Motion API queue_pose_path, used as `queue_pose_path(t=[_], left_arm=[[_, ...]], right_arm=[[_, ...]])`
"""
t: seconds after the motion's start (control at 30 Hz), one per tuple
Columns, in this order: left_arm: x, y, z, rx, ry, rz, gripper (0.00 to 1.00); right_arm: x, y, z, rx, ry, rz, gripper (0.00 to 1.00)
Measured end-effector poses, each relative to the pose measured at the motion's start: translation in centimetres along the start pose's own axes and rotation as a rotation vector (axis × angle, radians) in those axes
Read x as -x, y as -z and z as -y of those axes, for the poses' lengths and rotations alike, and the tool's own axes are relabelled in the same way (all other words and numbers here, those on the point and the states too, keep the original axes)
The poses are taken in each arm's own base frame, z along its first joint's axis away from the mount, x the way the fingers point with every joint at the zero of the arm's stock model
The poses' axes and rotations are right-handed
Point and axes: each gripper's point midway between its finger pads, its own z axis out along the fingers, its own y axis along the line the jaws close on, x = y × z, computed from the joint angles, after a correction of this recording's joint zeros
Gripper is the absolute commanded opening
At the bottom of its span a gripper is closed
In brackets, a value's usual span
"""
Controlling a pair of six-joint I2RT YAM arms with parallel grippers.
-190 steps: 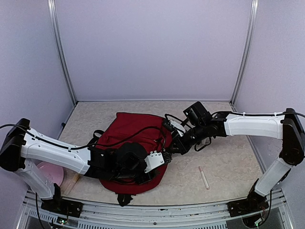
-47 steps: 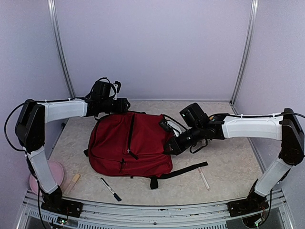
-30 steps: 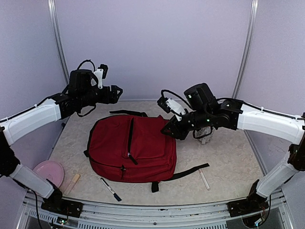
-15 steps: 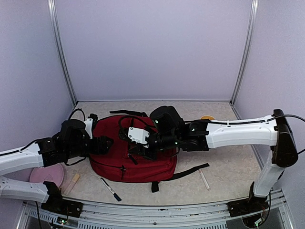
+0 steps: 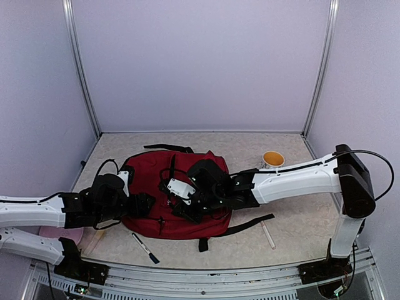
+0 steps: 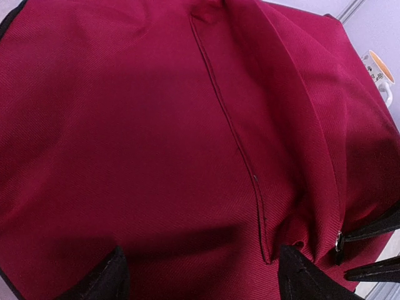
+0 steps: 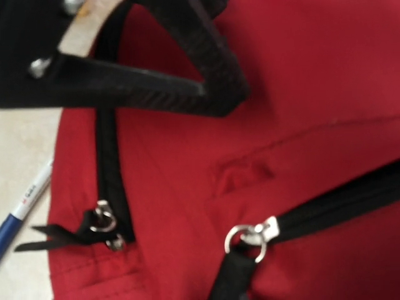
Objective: Pack the student bag
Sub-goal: Grab the lower front pocket of the student bag.
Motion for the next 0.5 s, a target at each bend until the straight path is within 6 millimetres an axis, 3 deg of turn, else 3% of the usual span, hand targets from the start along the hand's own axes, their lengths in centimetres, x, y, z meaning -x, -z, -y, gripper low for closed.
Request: queue_pose_path(t=[0.23,0.4,0.5], left_arm=[[-0.8,-0.8,0.6,-0.012,-0.013,-0.007,0.77],[-1.5,-1.3,0.4,-0.019,-0.007,-0.011,0.77],[-1.7,-1.5,0.4,-0.023,-0.002,-0.014,0.76]], right_arm=[[-2.7,-2.3,0.1,-0.006,-0.083,-0.076,0.33],[-3.2,-3.1,0.2,0.001,-0.151,-0.082,0.32],[-3.4,-3.5,0.7,-0.004,-0.193,-0.080,0.22]])
